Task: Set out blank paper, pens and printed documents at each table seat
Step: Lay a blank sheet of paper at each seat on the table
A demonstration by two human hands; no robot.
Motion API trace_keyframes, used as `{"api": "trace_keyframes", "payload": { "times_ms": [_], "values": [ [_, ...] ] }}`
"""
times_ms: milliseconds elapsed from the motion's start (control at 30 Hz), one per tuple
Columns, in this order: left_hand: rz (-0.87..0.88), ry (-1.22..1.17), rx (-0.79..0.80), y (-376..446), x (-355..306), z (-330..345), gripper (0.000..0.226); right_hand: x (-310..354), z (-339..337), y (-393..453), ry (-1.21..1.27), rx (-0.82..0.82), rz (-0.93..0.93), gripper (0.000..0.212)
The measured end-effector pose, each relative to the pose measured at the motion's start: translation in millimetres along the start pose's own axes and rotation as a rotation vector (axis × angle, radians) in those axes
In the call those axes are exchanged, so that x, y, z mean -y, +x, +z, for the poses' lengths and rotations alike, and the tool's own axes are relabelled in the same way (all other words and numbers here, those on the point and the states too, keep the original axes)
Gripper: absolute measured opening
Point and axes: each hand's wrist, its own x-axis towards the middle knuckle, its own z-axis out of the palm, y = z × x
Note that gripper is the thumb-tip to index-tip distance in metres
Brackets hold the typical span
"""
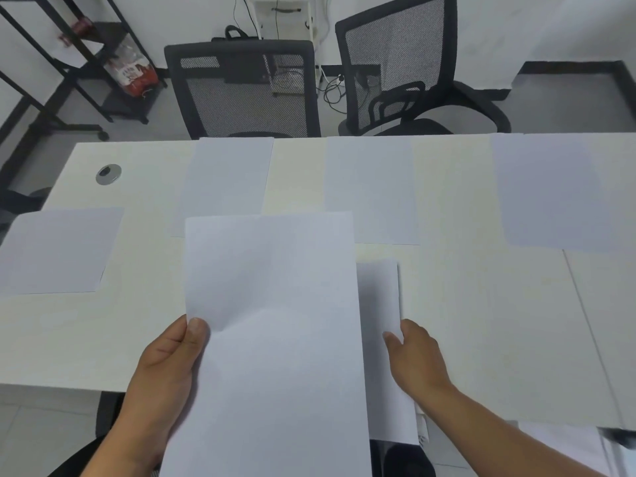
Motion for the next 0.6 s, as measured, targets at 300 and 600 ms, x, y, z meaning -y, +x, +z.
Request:
{"api": "trace_keyframes", "payload": {
  "times_ms": [300, 600],
  "values": [
    [-0.109, 0.086, -0.035, 9, 25, 3, 0.031, 11, 13, 5, -0.010, 0.033, -0.023, 0.042],
    [-0.173, 0.082, -0.018, 22, 68, 1, 0.027, 22, 19, 10, -0.026, 0.062, -0.025, 0.042]
  ]
}}
